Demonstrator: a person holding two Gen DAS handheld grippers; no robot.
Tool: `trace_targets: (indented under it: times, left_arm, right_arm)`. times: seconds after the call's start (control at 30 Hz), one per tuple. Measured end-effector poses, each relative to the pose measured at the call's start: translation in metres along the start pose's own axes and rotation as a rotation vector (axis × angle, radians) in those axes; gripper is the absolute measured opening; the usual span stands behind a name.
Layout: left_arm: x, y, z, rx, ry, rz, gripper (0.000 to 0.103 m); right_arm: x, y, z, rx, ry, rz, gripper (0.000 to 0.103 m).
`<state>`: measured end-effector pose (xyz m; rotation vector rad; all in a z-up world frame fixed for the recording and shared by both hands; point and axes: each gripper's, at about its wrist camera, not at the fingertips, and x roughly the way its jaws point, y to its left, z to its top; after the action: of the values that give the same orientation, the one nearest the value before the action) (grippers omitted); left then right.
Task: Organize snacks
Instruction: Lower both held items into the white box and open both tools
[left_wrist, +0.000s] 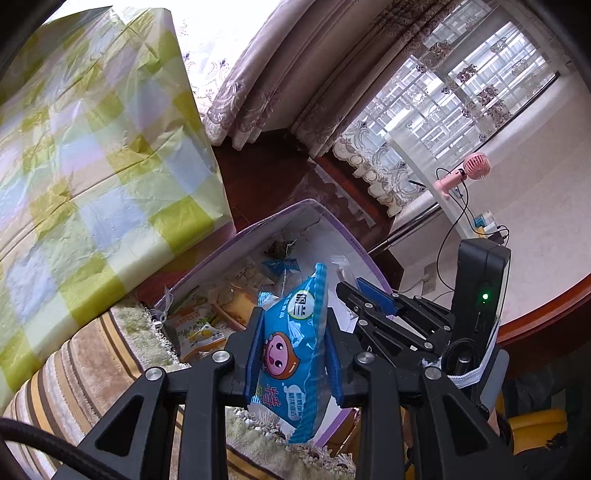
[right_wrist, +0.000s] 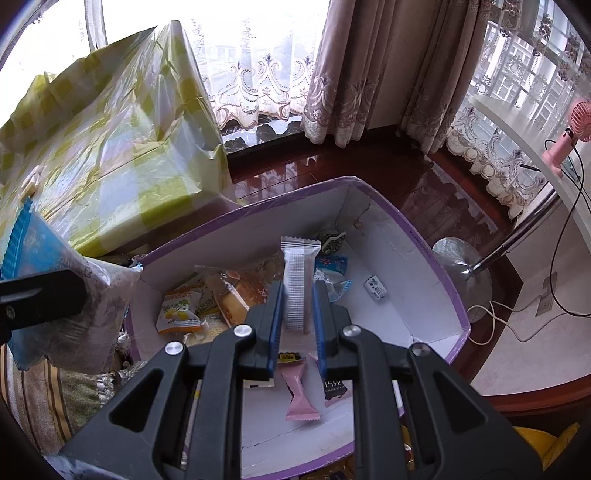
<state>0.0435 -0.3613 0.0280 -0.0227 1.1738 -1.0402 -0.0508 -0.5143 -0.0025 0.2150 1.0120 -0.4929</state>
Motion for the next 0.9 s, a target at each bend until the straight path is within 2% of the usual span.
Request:
trace_targets:
  times: [0.17, 0.4, 0.7, 0.9]
  left_arm:
    - [0.019, -0.010, 0.007, 0.031, 0.025, 0.010, 0.031]
    - [0.048, -0.016, 0.017, 0.018, 0.064, -0.002, 0.031]
    - [0.079, -0.026, 0.031, 0.010, 0.072, -0.006, 0.031]
    - [0.091, -0.033, 0.037, 0.012, 0.074, -0.006, 0.033]
  right_arm:
    - [0.011, -0.013, 0.002, 0.040, 0.014, -0.022, 0.019]
    - [0.027, -0.037, 0.005, 0.111, 0.015, -0.070, 0.019]
    - [0.045, -0.067, 0.004, 0.195, 0.035, -0.122, 0.019]
    - [0.053, -0.078, 0.002, 0.226, 0.059, -0.122, 0.020]
